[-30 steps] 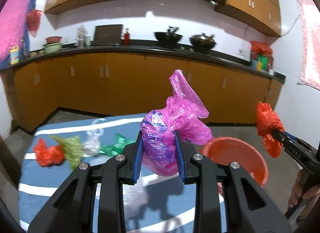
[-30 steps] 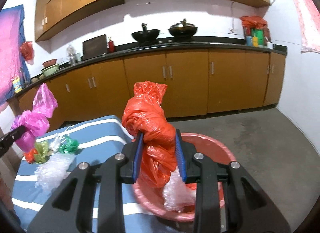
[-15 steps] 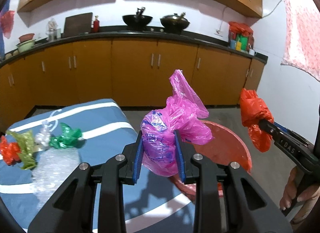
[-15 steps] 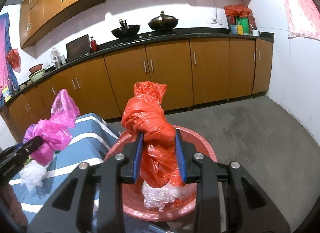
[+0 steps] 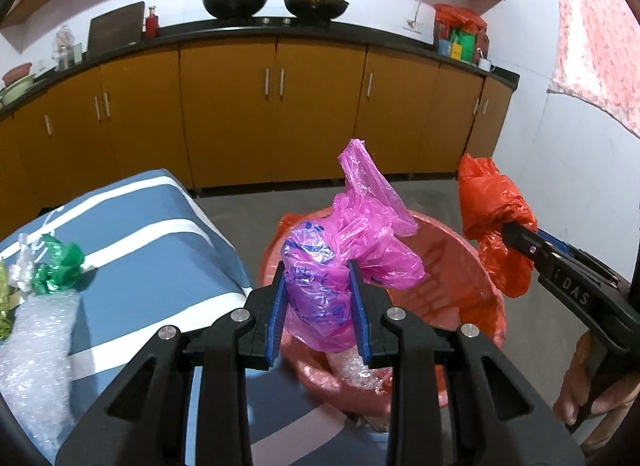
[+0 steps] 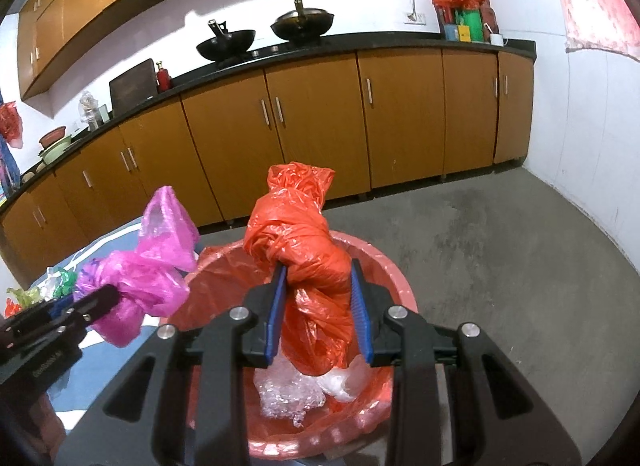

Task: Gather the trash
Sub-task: 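Carry the red and purple bags over the wastebasket and open both tools, then return both open tools over the table toward the remaining bags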

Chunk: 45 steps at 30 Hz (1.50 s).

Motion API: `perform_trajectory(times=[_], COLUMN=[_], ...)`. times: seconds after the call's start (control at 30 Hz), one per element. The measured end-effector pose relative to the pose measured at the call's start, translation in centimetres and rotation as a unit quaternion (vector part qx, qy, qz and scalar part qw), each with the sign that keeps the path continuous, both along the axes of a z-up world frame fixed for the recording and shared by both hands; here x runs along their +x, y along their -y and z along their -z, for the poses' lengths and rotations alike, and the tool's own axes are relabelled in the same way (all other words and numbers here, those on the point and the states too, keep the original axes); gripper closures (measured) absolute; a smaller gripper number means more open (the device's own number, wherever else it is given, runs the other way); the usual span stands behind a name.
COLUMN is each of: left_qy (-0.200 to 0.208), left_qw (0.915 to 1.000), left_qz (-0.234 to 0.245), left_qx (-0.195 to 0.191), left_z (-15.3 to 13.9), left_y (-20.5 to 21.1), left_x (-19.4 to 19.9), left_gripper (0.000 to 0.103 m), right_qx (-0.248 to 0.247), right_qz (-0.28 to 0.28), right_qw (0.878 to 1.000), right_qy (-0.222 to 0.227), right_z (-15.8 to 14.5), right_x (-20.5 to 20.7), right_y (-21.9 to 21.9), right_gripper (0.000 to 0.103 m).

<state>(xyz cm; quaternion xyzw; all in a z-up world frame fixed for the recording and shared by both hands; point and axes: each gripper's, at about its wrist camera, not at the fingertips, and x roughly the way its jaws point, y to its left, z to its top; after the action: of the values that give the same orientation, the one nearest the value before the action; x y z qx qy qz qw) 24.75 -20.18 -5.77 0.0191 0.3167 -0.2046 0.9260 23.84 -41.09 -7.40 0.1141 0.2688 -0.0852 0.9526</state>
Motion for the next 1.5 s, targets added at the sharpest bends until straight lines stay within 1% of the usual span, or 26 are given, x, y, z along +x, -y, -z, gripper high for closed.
perform_trajectory(times=[0.13, 0.17, 0.2, 0.23, 0.3, 0.33, 0.37, 0.53, 0.73, 0.87, 1.03, 1.1, 1.2, 1.33, 1.4, 1.43, 1.5], left_qy=[-0.01, -0.013, -0.015, -0.019, -0.028, -0.031, -0.035, -0.038, -0.022, 0.005, 0.037, 0.054, 0.083, 0.114, 0.117, 0.116, 0.115], left_qw=[0.9999, 0.9999, 0.9998, 0.9997, 0.9995, 0.9994, 0.9993, 0.9992, 0.9993, 0.9989, 0.9965, 0.9938, 0.9865, 0.9711, 0.9608, 0.9573, 0.947], left_qz=[0.008, 0.01, 0.01, 0.012, 0.013, 0.012, 0.01, -0.009, -0.03, -0.044, -0.073, -0.095, -0.14, -0.21, -0.25, -0.263, -0.297], left_qx=[0.001, 0.002, 0.004, 0.005, 0.004, 0.003, 0.0, -0.002, -0.008, -0.014, -0.018, -0.02, -0.018, 0.01, 0.027, 0.032, 0.042], left_z=[0.7, 0.9, 1.0, 1.2, 1.7, 1.9, 2.1, 2.3, 1.3, -0.3, -2.1, -2.9, -4.0, -4.2, -3.8, -3.5, -2.9], left_y=[1.1, 1.1, 1.3, 1.4, 1.3, 1.2, 1.0, -0.2, -2.3, -4.8, -9.1, -11.7, -16.3, -22.4, -26.0, -27.0, -30.1], left_x=[0.8, 1.0, 1.2, 1.4, 1.6, 1.6, 1.7, 1.6, 0.4, -1.1, -3.1, -4.2, -5.7, -7.4, -8.1, -8.4, -9.1], left_gripper=[0.072, 0.07, 0.065, 0.057, 0.048, 0.045, 0.045, 0.045, 0.045, 0.042, 0.041, 0.04, 0.037, 0.035, 0.034, 0.034, 0.034], right_qx=[0.015, 0.02, 0.029, 0.035, 0.046, 0.048, 0.048, 0.046, 0.041, 0.027, 0.014, 0.008, 0.006, 0.005, 0.006, 0.007, 0.009], right_qz=[0.002, 0.003, 0.001, 0.0, -0.005, -0.006, -0.005, 0.003, 0.004, -0.01, -0.051, -0.073, -0.113, -0.173, -0.2, -0.211, -0.238], right_qw=[1.0, 1.0, 1.0, 0.999, 0.999, 0.999, 0.999, 0.999, 0.999, 1.0, 0.999, 0.997, 0.994, 0.985, 0.98, 0.977, 0.971], right_qy=[-0.001, -0.002, -0.003, -0.005, -0.009, -0.011, -0.012, -0.014, -0.008, -0.004, 0.003, 0.006, 0.007, 0.01, 0.008, 0.007, 0.004], right_z=[0.6, 0.8, 1.1, 1.4, 1.9, 2.2, 2.4, 2.7, 2.0, 1.2, 0.0, -0.7, -1.4, -2.0, -2.2, -2.3, -2.4], right_x=[0.7, 0.8, 0.9, 1.0, 1.1, 1.1, 1.0, 0.6, 0.3, 0.0, -0.2, -0.2, -0.2, -0.4, -0.4, -0.5, -0.6], right_y=[0.7, 0.9, 1.1, 1.3, 1.5, 1.5, 1.5, 1.7, 1.3, -0.3, -4.5, -6.8, -10.7, -16.8, -19.8, -21.2, -24.4], right_gripper=[0.071, 0.068, 0.066, 0.065, 0.061, 0.057, 0.055, 0.054, 0.054, 0.054, 0.054, 0.054, 0.053, 0.053, 0.052, 0.052, 0.052])
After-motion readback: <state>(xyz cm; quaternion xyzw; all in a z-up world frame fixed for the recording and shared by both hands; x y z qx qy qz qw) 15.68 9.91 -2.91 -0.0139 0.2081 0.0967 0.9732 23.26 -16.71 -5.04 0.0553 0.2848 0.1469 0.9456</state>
